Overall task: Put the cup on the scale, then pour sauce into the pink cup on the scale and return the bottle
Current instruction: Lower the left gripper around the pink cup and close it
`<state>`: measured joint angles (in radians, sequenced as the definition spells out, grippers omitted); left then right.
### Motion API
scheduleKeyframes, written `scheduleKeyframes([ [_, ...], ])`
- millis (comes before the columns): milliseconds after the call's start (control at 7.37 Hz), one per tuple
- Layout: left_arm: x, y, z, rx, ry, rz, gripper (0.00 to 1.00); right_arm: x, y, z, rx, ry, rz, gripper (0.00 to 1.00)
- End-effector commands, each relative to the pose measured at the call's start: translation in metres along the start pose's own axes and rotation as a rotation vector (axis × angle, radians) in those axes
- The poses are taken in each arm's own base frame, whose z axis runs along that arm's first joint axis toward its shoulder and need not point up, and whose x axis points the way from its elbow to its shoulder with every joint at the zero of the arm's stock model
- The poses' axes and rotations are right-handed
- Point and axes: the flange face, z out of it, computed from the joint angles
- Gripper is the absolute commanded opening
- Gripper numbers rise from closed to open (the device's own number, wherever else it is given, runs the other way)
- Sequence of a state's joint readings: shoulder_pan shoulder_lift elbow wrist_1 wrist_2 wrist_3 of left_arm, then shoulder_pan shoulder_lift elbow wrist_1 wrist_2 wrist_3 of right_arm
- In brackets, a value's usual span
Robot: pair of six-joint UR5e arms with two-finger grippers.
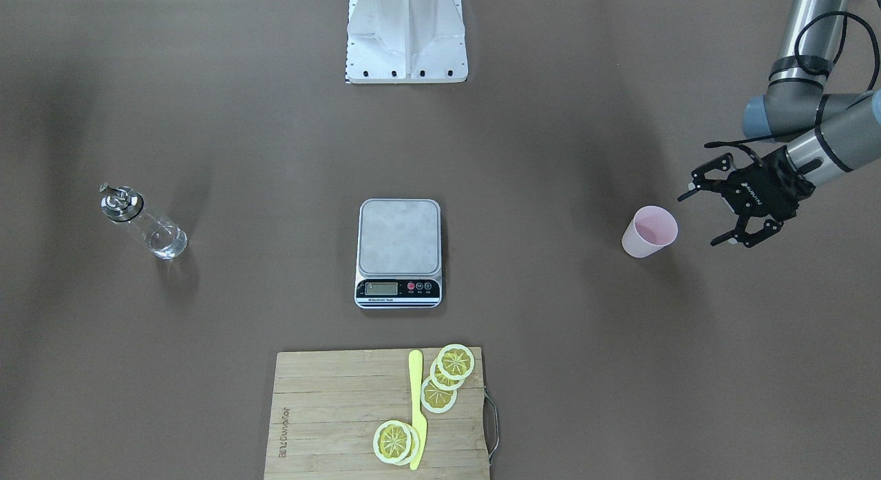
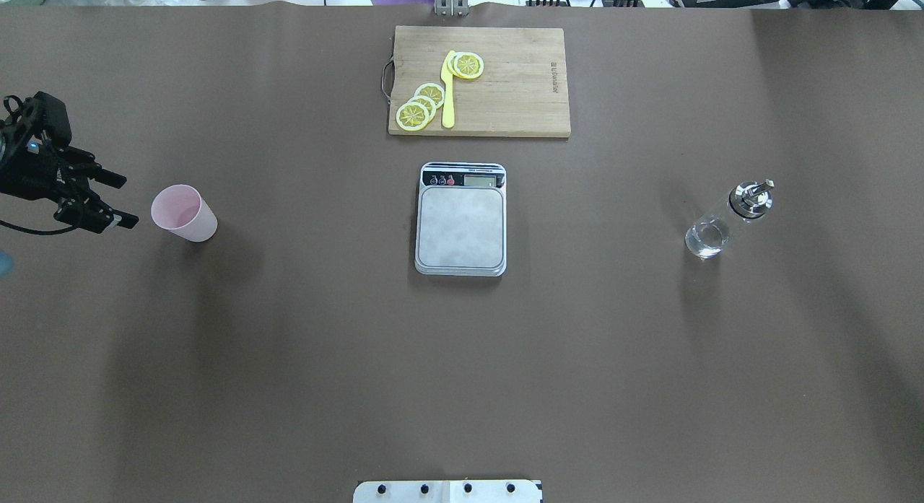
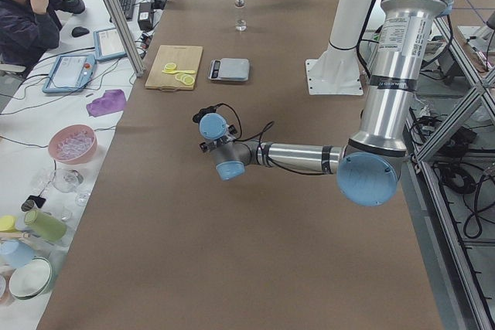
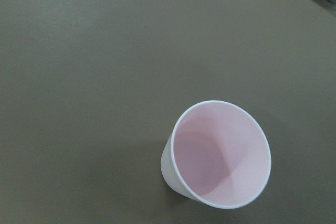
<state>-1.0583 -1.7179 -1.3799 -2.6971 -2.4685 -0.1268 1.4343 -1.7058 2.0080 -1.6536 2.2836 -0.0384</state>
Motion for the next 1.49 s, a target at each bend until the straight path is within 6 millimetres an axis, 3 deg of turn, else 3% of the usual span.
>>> scheduleKeyframes([
  [0,0.014,0.001,0.028,0.020,-0.048,0.085,0.97,0.000,-0.001,0.000,0.001,0.000,-0.001,1.00],
  [136,0.026,0.001,0.047,0.024,-0.063,0.117,0.97,0.000,0.000,0.000,0.000,-0.001,0.000,1.00],
  [815,0.039,0.006,0.067,0.012,-0.039,0.133,0.97,0.001,0.000,0.001,-0.001,0.001,0.001,1.00],
  [1358,0.039,0.007,0.069,0.007,-0.037,0.122,0.97,0.000,0.000,0.000,0.000,0.001,0.000,1.00],
])
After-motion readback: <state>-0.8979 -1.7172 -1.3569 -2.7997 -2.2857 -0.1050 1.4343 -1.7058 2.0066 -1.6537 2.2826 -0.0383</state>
